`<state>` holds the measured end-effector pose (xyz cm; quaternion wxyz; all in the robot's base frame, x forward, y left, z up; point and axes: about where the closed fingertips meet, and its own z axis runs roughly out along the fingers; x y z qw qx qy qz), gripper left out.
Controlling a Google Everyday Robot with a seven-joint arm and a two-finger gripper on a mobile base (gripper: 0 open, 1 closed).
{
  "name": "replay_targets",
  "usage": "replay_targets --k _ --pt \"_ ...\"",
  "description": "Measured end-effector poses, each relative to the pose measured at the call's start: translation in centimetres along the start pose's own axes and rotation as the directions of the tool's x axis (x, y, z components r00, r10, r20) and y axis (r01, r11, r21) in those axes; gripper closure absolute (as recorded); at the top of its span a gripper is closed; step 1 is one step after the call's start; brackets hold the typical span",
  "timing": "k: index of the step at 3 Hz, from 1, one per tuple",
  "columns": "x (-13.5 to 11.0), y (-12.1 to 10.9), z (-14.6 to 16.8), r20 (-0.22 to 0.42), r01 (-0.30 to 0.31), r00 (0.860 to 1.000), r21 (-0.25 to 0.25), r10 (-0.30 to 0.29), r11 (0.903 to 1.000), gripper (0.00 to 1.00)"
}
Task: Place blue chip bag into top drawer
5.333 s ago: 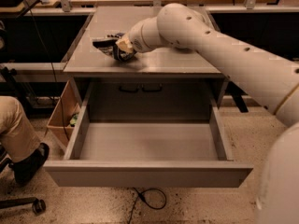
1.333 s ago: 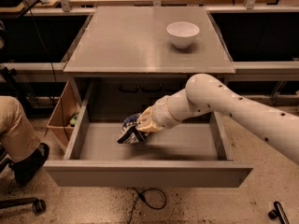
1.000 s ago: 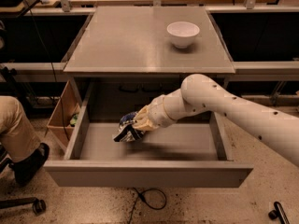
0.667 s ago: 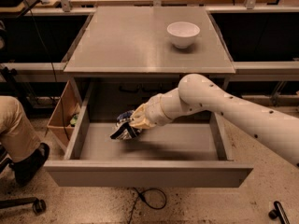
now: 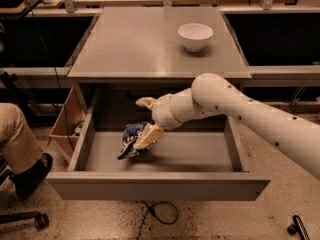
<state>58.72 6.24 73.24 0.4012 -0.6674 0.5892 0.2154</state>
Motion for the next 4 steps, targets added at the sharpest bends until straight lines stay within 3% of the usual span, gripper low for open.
replay_targets --k 2,3,4 --pt "-5.0 0.9 -6.8 0.105 -0.032 0.994 0.018 0.030 0.9993 0.00" --pt "-8.0 0.5 -11.1 0.131 -0.015 0.991 0.019 0.013 0.9997 0.00" --pt "-11.3 -2.2 -14.8 0.177 -0.008 0.984 0.055 -0.002 0.9984 0.00"
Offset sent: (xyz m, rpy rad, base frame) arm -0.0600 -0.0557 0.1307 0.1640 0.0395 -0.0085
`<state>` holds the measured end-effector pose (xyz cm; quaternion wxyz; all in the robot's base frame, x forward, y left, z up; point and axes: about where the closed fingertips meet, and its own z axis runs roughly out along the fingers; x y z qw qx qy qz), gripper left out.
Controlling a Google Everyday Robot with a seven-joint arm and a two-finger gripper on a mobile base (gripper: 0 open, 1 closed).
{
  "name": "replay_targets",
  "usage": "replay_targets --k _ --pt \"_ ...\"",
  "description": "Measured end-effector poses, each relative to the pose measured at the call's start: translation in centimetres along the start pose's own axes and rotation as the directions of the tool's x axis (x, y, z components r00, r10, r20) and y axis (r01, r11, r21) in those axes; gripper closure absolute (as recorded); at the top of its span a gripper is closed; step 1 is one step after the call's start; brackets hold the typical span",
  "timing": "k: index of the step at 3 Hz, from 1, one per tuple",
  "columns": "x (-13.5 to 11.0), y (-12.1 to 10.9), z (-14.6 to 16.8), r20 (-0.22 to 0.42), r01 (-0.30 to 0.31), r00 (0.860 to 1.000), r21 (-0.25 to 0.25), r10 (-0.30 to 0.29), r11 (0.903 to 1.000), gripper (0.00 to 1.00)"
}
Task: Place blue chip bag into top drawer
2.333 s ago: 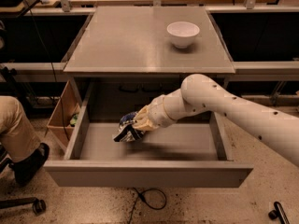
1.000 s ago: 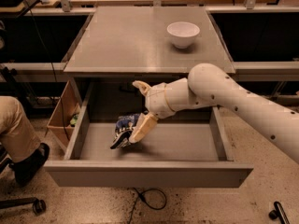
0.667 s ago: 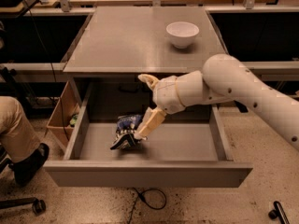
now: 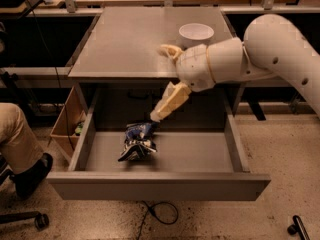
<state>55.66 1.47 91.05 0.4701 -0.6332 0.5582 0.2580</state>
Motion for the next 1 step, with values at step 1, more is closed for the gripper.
replay_targets --k 1 --pt "-0.84 -1.11 -0.90 0.011 0.012 1.000 0.026 -0.012 0.9996 0.00"
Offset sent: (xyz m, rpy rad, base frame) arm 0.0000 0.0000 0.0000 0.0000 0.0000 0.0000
